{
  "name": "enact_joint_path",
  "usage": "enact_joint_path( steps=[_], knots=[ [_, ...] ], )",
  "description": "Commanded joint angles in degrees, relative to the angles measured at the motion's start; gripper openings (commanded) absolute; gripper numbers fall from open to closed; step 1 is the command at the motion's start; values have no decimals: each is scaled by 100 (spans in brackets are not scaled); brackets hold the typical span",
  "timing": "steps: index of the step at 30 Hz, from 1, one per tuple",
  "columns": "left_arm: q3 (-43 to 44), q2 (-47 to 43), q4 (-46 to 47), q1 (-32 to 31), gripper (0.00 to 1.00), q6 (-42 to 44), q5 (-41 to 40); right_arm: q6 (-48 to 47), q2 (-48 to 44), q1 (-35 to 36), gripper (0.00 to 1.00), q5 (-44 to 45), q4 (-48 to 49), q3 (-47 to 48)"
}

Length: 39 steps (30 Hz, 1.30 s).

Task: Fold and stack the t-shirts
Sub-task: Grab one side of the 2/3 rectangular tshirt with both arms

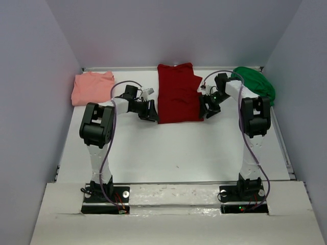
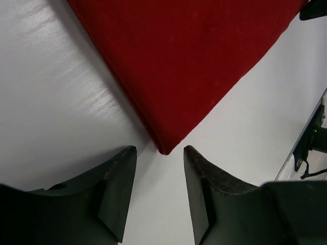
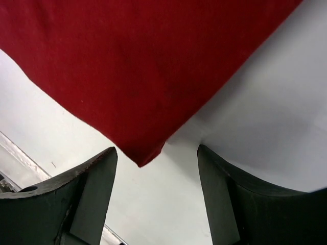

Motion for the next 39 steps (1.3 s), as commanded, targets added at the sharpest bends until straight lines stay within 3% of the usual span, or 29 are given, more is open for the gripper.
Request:
enact_joint_path(
  steps=[1,7,15,35,39],
  knots=[
    [169,163,47,7,55,-126,133,53,283,-35,70,-168,116,479],
    [151,251,118,7,52,-179,124,88,556,-35,70,-273,-7,762],
    [81,339,109,-55,32,-188,186,70,617,-35,70,-396,-43,683],
    [248,392,-76,-573,31,-162,80,0,653,-35,70,-493,-60,525],
    [292,383,-154,-573,18,-100,-25,-96,583,-35,70,-344,-51,288]
  ],
)
